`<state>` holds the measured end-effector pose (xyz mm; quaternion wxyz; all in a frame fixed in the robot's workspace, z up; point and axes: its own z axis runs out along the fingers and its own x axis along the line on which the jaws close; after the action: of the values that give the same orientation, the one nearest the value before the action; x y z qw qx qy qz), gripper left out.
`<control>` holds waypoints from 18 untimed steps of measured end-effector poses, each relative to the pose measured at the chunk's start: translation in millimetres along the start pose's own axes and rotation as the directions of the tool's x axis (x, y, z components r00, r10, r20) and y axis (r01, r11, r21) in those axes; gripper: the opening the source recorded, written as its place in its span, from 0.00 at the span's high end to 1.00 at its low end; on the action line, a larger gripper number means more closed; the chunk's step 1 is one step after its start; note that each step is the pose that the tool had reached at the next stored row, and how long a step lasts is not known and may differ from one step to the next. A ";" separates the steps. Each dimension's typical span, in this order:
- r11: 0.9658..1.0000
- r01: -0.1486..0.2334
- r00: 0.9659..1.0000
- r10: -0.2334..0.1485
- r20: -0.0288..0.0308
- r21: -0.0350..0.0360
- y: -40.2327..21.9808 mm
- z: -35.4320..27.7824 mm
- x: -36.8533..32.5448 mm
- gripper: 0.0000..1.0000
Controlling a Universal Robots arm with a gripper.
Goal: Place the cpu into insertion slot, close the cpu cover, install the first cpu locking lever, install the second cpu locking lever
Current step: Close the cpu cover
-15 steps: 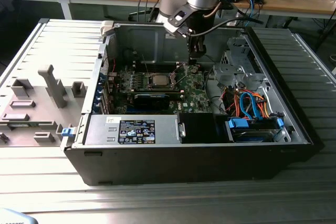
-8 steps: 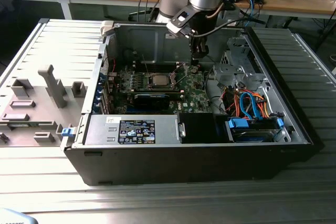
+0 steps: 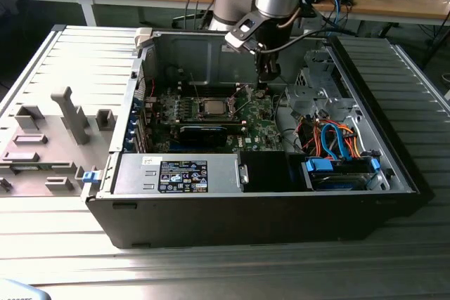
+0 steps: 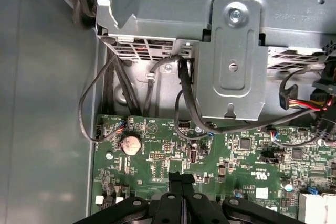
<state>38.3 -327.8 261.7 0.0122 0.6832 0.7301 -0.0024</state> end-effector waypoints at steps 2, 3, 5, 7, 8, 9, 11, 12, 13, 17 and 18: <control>1.000 0.000 1.000 0.000 0.000 0.000 -0.1 4.7 0.1 0.89; 1.000 0.000 1.000 0.000 0.000 0.000 -0.1 5.9 0.1 0.89; 1.000 0.000 1.000 0.000 0.000 0.000 -0.5 8.0 0.2 0.89; 1.000 0.000 1.000 0.000 0.000 0.000 -1.6 9.8 0.3 0.89; 1.000 0.000 1.000 0.000 0.000 0.000 -2.1 10.3 0.3 0.89; 1.000 0.000 1.000 0.000 0.000 0.000 -2.8 10.6 0.4 0.89; 1.000 0.000 1.000 0.000 0.000 0.000 -4.6 10.8 0.4 0.89; 1.000 0.000 1.000 0.000 0.000 0.000 -5.8 10.9 0.6 0.89; 1.000 0.000 1.000 0.000 0.000 0.000 -8.2 10.9 0.7 0.89; 1.000 0.000 1.000 0.000 -0.002 -0.001 -38.1 10.4 2.7 0.89; 1.000 0.000 1.000 0.000 -0.002 -0.001 -39.8 10.4 2.9 0.89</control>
<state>-1.5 -327.8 250.7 0.0117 0.6832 0.7301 -0.0015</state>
